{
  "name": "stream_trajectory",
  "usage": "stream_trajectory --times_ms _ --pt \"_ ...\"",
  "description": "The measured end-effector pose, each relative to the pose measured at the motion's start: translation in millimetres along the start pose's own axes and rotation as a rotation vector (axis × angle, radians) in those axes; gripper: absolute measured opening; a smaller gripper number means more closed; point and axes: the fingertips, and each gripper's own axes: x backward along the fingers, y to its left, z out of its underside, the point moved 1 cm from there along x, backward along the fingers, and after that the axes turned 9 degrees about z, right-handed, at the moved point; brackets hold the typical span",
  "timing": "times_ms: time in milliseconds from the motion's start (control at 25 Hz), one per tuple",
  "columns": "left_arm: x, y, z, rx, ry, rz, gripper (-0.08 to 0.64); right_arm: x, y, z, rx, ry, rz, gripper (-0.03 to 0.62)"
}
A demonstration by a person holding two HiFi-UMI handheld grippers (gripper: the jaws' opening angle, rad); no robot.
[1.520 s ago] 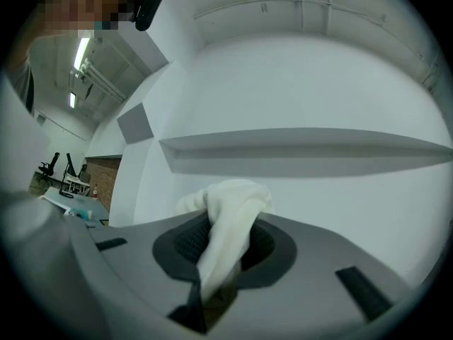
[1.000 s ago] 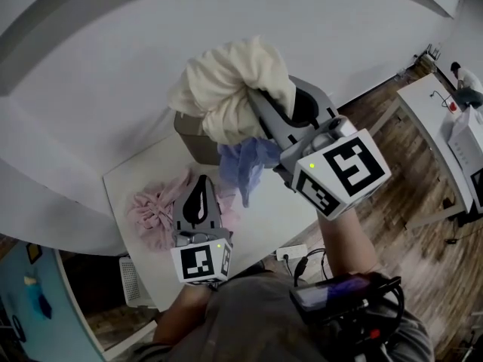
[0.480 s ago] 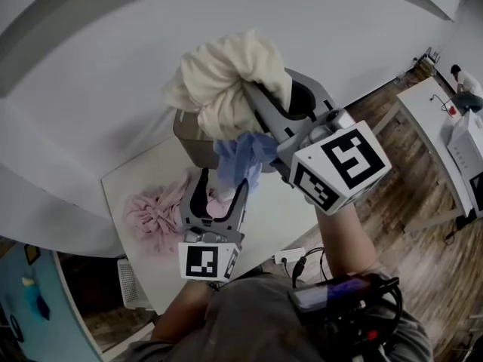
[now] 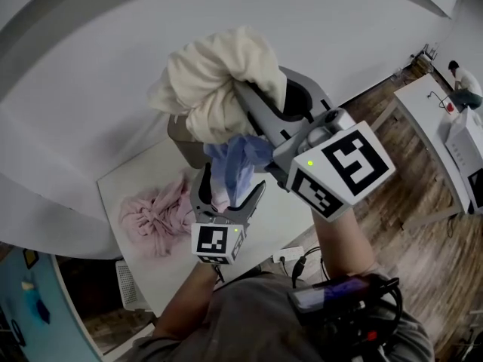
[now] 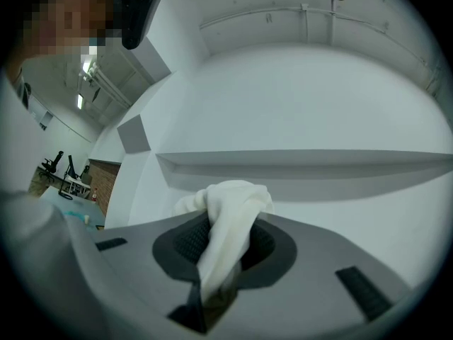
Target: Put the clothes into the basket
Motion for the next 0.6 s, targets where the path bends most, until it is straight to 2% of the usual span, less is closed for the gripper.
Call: stream_trajectory --times_ms 280,440,600 --pt "-22 23 25 0.010 0.049 -0.034 0.525 4 0 -4 -0.018 -0.004 -0.017 0.077" --pt "-23 42 44 0.057 0.087 -0.075 0.523 8 6 -13 -0.019 -0.014 -0.028 0.077" --pt "-26 40 57 0.042 0.127 -0.049 0.514 12 7 -15 -0.020 -0.017 -0.029 0.077"
